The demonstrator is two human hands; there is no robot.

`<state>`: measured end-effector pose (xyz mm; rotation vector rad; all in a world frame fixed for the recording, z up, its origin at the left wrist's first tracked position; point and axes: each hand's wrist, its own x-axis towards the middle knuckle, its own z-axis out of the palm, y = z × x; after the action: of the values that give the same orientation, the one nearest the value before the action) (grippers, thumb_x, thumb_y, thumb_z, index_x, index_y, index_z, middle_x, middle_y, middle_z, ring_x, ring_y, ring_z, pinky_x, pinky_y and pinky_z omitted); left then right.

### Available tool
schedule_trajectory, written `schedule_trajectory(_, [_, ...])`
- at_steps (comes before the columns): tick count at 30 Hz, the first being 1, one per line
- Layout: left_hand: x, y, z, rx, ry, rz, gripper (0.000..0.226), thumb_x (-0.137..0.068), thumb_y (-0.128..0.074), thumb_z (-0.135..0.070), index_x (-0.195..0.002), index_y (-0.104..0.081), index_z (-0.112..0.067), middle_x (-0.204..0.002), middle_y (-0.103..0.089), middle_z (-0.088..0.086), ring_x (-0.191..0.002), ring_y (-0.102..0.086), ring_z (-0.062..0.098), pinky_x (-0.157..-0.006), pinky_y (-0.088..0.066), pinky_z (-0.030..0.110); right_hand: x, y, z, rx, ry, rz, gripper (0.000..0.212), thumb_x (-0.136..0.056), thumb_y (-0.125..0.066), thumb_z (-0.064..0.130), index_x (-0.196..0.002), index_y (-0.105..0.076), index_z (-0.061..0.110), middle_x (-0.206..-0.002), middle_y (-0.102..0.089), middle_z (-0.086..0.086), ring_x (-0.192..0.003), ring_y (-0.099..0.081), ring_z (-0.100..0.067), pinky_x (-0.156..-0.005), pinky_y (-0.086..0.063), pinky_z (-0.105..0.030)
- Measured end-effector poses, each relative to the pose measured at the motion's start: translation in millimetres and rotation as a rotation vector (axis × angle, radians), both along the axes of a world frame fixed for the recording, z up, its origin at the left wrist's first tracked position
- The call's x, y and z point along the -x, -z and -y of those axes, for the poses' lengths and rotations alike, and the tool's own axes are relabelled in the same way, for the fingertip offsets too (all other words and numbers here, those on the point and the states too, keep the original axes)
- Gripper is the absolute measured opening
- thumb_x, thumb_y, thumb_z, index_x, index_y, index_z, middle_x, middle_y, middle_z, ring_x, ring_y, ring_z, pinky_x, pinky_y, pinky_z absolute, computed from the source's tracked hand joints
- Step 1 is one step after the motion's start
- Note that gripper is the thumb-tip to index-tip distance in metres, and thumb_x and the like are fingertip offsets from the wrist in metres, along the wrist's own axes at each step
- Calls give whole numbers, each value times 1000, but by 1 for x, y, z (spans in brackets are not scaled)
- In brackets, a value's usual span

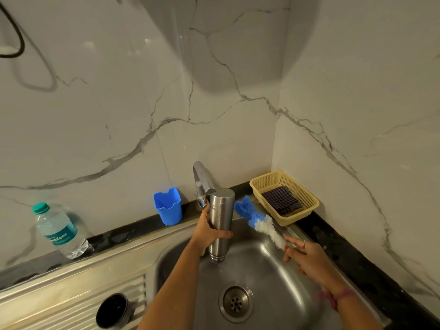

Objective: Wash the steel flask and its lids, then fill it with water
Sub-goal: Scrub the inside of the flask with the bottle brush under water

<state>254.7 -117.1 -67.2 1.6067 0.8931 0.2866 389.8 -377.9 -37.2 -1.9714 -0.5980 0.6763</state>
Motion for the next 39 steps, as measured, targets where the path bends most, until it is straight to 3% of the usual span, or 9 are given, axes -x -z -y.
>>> schedule_trajectory(4, [11,4,17,-51,-105,-42,92,-55,-94,-18,-127,-38,-31,-128,-55,3,-114,-55,21,-101,-50,50,0,-3,5,-11,-12,-33,37,-93,-60,19,-130,-56,24,-75,-73,-2,-46,-43,-6,-47,-39,-21])
schedule_trajectory(8, [28,6,38,-124,-121,-69,99,-50,-94,-32,-132,-40,-33,-128,-54,-4,-117,-51,18,-104,-47,46,2,-4,11,-18,-44,-63,40,-93,-59,15,-133,-54,19,-79,-72,-9,-44,-44,-6,-41,-37,-17])
schedule_trajectory(13, [48,2,67,-174,-156,-72,86,-58,-94,-24,-127,-43,-26,-122,-55,-7,-112,-52,13,-91,-45,30,8,-3,18,-17,-97,-78,37,-94,-58,14,-131,-56,20,-77,-72,-6,-49,-44,-13,-40,-36,-18])
schedule_trajectory(23, [78,-6,109,-225,-346,-110,80,-58,-94,-25,-117,-42,-32,-110,-54,-14,-114,-55,16,-102,-49,43,19,0,14,15,-236,-30,32,-94,-59,15,-125,-61,22,-73,-72,-3,-42,-42,-5,-38,-35,-15])
schedule_trajectory(30, [91,-5,126,-204,-476,-127,80,-55,-95,-28,-114,-42,-36,-105,-54,-19,-115,-56,17,-107,-44,52,20,9,-2,55,-363,-46,34,-94,-58,17,-127,-58,21,-72,-73,-1,-38,-39,-5,-40,-33,-21])
schedule_trajectory(39, [115,-9,136,-157,-543,-54,86,-50,-96,-29,-120,-47,-34,-115,-62,-13,-110,-60,14,-98,-53,45,40,11,-12,27,-423,-103,35,-94,-57,10,-127,-56,20,-72,-73,-4,-40,-37,-9,-35,-28,-19])
